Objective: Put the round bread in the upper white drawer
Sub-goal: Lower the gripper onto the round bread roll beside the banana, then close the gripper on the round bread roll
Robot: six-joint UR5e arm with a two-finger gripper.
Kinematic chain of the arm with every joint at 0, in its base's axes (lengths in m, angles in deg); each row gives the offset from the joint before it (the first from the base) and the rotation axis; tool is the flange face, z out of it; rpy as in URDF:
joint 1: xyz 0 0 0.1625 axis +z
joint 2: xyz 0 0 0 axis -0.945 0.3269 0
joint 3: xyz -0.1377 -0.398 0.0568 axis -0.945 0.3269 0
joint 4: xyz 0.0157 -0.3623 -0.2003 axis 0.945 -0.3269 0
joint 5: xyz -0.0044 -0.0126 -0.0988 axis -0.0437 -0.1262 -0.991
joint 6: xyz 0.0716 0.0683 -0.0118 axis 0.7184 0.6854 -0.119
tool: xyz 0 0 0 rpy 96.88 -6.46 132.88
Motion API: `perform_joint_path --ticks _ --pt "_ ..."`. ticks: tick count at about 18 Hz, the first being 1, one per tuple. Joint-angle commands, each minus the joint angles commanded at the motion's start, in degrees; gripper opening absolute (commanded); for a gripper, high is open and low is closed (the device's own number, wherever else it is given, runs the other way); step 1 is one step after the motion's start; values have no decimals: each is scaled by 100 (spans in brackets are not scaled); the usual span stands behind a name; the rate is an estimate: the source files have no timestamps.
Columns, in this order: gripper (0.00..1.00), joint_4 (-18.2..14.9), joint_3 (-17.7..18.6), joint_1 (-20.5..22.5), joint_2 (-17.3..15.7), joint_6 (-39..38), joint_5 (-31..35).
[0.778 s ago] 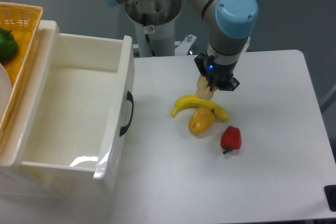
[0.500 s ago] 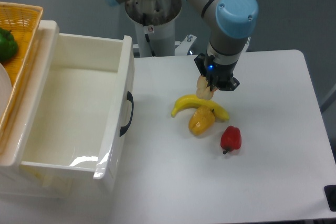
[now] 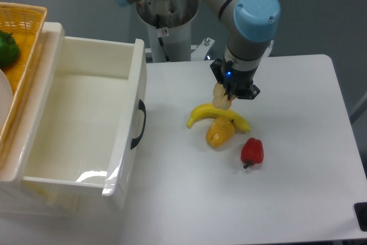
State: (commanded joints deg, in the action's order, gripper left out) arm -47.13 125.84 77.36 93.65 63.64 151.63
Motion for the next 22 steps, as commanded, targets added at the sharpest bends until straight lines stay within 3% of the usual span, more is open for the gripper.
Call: perform_joint_path --ticks 12,22 --pt "2 -18 -123 -44 -167 -896 -1001" --pt "2 0 -246 44 -281 -1581 -1335"
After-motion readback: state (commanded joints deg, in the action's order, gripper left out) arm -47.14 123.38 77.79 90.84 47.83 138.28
